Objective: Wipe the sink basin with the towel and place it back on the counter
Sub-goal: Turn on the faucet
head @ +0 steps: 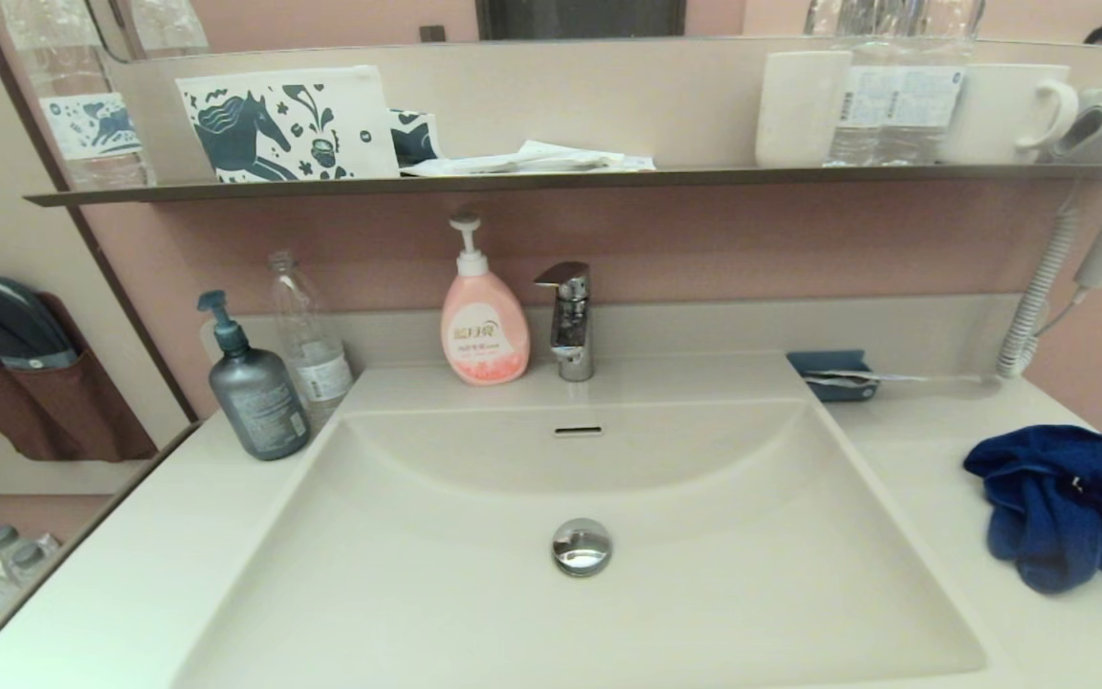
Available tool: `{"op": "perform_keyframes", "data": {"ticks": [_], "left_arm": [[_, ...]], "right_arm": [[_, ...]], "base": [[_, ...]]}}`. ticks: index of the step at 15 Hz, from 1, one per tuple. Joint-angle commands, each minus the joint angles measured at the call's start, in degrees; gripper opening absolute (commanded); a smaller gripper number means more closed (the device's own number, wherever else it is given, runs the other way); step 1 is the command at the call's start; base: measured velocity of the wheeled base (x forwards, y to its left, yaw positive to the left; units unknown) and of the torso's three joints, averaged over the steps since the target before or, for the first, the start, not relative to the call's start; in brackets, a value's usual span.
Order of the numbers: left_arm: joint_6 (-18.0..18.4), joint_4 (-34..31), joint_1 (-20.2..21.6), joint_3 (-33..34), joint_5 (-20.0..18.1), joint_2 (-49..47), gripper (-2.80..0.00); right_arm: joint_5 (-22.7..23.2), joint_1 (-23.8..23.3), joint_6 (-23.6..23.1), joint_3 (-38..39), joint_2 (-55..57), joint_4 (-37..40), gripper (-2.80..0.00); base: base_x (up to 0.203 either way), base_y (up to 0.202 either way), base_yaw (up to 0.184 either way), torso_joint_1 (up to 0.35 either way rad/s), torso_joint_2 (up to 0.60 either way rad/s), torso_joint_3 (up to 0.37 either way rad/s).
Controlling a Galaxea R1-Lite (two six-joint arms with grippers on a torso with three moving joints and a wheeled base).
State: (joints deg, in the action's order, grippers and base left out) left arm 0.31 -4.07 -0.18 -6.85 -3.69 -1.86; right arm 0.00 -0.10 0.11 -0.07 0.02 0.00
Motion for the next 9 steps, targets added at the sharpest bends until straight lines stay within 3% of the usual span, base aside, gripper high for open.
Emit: {"op": "perform_keyframes", "data": {"ticks": [1,5,9], "left_arm": [[0.1,0.2,0.0,-3.4,-1.2,-6.0,-2.8],[0.2,1.6,-0.1,-9.0,-6.7,-15.6,-2.8],[0.5,13.0,-0.2,-11.1,-10.0,-30.1,-2.8]], "right_arm": [[0.0,0.0,0.0,0.0,0.0,0.0,-2.8],[0.0,0.0,0.0,0.0,0.0,0.0,-2.8],[0.0,0.0,0.0,0.0,0.0,0.0,-2.8]], "base": [[0.0,0.0,0.0,0.0,0.0,0.0],[0.0,0.0,0.0,0.0,0.0,0.0],[0.0,0.0,0.0,0.0,0.0,0.0]]}}
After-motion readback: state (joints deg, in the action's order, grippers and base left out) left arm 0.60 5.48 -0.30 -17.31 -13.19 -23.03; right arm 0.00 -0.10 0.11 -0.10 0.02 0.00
